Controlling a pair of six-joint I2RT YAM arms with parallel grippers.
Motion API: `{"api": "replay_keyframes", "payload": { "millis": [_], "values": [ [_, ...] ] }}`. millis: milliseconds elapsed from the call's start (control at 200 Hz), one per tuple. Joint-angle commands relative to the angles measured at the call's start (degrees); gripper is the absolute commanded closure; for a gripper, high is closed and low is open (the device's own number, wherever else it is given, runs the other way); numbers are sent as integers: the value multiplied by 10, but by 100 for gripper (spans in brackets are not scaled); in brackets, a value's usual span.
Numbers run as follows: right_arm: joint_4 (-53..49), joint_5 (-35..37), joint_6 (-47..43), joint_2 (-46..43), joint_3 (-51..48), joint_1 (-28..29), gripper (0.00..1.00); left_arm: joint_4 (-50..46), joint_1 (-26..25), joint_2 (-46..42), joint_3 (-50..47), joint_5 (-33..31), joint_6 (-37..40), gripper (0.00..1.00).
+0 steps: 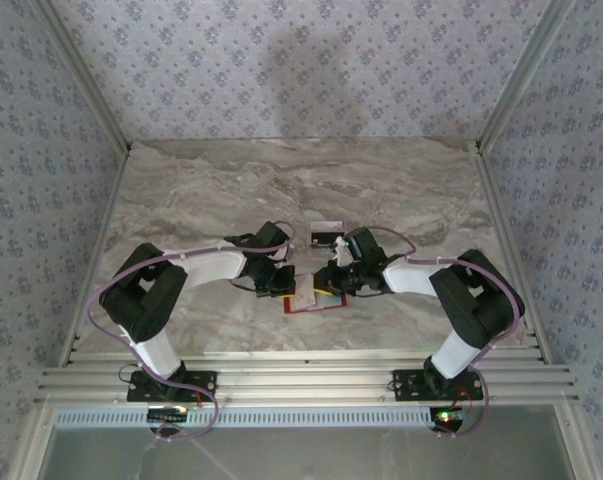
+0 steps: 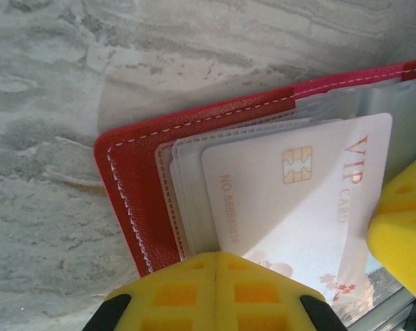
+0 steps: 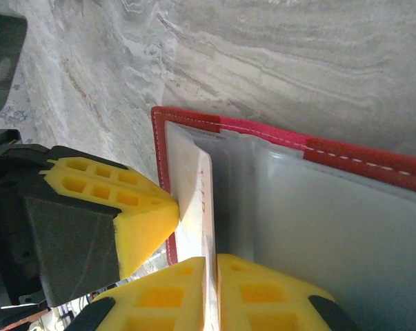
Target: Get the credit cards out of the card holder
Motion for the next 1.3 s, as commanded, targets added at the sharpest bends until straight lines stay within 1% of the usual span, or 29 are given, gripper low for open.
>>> {"api": "replay_keyframes", "payload": {
  "millis": [0,400,555,670,859,1294],
  "values": [
    [6,-19,3,10,8,6,86,-29,-4,13,7,-8,0,98],
    [5,-16,3,16,13,11,87,-32,-4,10,6,-10,0,98],
    [-2,-6,0,12,10,10,93,-33,-4,9,6,-11,0,98],
    [-34,15,-14,-3,11,8,97,-33,-4,9,5,-12,0,98],
    [-107,48,-47,-25,14,-4,100,-33,-4,9,4,-13,1,98],
    [-232,93,-92,-82,30,-23,100,-30,-4,9,3,-13,0,98]
  ]
}}
